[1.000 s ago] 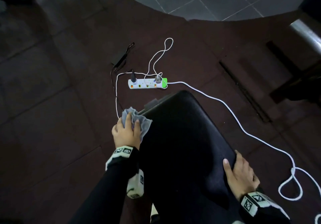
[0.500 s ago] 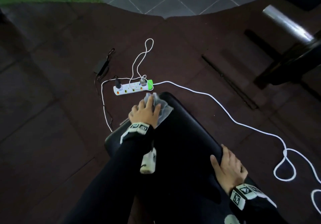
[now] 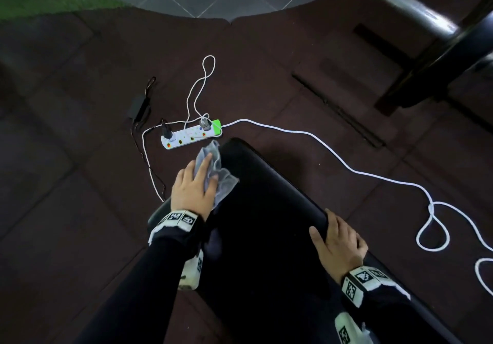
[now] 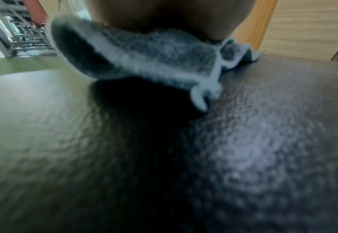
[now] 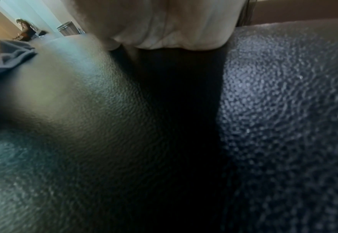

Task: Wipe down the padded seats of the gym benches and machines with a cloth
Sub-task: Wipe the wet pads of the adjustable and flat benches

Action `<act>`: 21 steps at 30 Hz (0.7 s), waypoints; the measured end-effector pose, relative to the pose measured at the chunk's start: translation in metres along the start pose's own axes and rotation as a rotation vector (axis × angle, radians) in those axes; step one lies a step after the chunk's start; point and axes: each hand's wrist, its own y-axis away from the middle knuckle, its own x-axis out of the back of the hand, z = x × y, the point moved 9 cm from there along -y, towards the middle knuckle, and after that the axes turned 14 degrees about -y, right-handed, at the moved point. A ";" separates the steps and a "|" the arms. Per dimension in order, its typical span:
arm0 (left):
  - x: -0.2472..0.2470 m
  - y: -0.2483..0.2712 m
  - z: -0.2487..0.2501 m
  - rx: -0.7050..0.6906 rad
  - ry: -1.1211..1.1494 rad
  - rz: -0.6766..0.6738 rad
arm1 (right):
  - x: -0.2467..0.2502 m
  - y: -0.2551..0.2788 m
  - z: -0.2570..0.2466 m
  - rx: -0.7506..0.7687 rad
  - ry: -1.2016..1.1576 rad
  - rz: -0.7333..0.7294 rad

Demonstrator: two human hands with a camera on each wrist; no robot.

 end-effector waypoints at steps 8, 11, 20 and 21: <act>0.006 -0.058 0.064 -0.083 -0.052 -0.069 | -0.004 -0.002 0.001 0.037 -0.021 -0.001; 0.002 -0.073 0.107 -0.192 -0.260 -0.092 | -0.005 -0.003 0.002 0.043 -0.037 -0.015; -0.012 -0.074 0.109 -0.343 -0.392 -0.191 | 0.005 0.001 0.009 0.179 -0.332 -0.147; -0.010 -0.070 0.114 -0.323 -0.406 -0.186 | 0.011 0.004 0.012 0.201 -0.372 -0.132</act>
